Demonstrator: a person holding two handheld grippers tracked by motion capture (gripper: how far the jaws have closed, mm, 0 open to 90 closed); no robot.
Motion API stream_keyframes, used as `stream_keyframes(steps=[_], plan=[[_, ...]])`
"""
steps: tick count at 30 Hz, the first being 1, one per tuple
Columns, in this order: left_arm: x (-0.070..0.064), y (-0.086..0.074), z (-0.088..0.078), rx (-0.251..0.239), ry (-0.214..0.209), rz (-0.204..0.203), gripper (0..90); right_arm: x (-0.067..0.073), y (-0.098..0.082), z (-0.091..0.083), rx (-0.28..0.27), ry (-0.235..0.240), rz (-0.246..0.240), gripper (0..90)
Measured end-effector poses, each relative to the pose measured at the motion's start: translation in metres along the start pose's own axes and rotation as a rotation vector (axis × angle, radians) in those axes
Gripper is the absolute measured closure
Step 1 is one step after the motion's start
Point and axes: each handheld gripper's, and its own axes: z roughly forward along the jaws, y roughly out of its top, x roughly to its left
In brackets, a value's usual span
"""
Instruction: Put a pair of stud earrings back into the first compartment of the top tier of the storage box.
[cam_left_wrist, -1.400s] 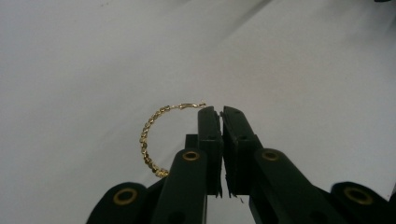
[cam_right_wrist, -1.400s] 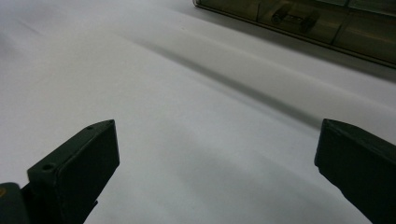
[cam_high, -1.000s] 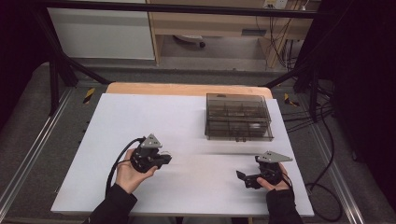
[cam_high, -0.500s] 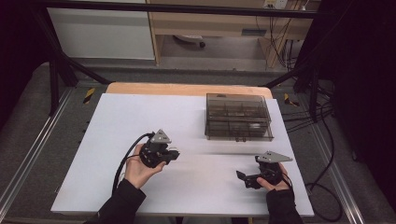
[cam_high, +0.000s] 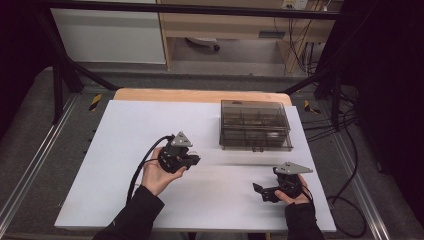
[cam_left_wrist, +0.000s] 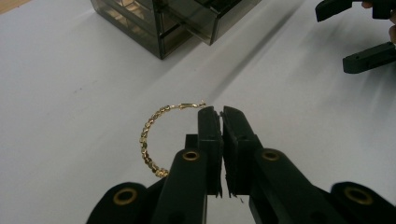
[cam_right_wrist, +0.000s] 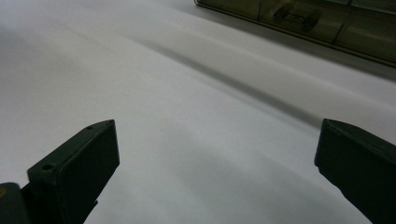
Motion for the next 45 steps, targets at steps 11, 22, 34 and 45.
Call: stream_keyframes(steps=[11,22,34,45], plan=[[-0.003,0.017,0.007,-0.002,-0.003,0.01,86.4,0.0,0.0,0.0,0.0,0.002,-0.001,0.6],[-0.005,0.031,0.012,-0.022,-0.011,0.012,86.4,0.0,0.0,0.001,0.002,0.003,0.0,0.6],[-0.01,0.05,0.017,-0.027,-0.006,0.032,86.4,0.0,0.0,0.0,-0.002,0.004,0.0,0.6],[-0.017,0.068,0.023,-0.03,-0.01,0.055,86.4,0.0,0.0,0.0,0.001,0.004,-0.002,0.5]])
